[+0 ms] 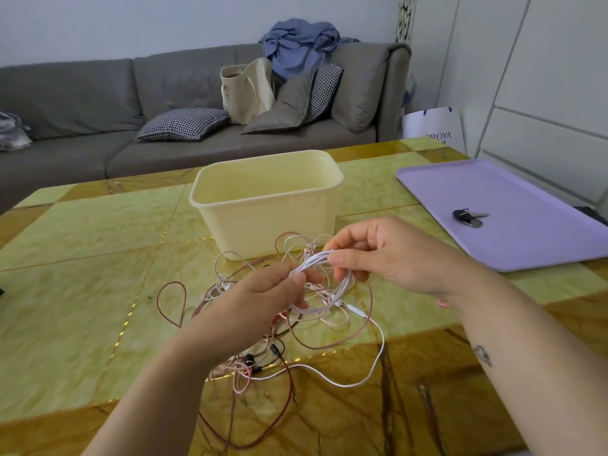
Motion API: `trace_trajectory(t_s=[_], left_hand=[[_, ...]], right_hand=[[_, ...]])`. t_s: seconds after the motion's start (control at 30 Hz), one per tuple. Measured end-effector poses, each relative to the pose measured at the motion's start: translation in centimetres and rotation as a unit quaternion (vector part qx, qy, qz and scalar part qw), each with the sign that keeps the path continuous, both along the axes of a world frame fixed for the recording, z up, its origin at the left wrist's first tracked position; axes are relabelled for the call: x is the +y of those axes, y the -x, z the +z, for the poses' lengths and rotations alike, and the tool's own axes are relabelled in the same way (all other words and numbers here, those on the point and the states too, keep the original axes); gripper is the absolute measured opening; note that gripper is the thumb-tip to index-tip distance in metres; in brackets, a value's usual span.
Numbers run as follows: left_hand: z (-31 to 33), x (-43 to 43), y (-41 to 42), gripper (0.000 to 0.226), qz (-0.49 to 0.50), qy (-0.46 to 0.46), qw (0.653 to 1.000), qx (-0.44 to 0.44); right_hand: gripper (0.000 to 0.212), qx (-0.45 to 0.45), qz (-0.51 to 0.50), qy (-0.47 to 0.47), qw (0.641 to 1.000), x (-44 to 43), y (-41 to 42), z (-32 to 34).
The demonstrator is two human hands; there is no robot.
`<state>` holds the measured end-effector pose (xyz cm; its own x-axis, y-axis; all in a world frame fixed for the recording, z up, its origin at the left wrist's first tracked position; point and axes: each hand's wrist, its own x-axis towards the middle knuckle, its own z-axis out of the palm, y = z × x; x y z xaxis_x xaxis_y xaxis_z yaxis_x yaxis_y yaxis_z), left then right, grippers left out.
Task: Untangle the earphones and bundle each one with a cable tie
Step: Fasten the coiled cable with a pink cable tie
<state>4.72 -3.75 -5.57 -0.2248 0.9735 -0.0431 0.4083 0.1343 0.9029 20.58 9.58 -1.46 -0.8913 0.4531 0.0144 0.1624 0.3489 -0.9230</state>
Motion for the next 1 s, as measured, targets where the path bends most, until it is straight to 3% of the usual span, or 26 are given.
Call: trace_trajectory(t_s=[0.2, 0.57, 0.7, 0.93, 1.0], left_hand=[[0.1, 0.2, -0.3, 0.024, 0.001, -0.021, 0.999, -0.047], [1.8, 0.2, -0.8, 0.023, 0.025, -0.039, 0.997, 0.065], [1.9, -0.3, -0.3, 0.023, -0.041, 0.01, 0.997, 0.067], [3.3, -1.1, 0.1, 0.076, -0.098, -0.015, 0.994, 0.055], [3.4, -0.9, -0.9, 0.068, -0.131, -0.021, 0.99, 0.037]], right_hand=[[0.013, 0.014, -0.051, -0.016, 0.998, 0.5, -0.2, 0.3], [0.01, -0.034, -0.057, -0.208, 0.976, -0.4, -0.4, 3.3], [0.01, -0.081, -0.03, -0.254, 0.963, -0.9, -0.1, 3.4], [0.012, -0.129, 0.034, -0.261, 0.956, -2.4, 0.2, 3.5], [0.014, -0.127, 0.057, -0.259, 0.956, -3.2, 0.4, 3.7]])
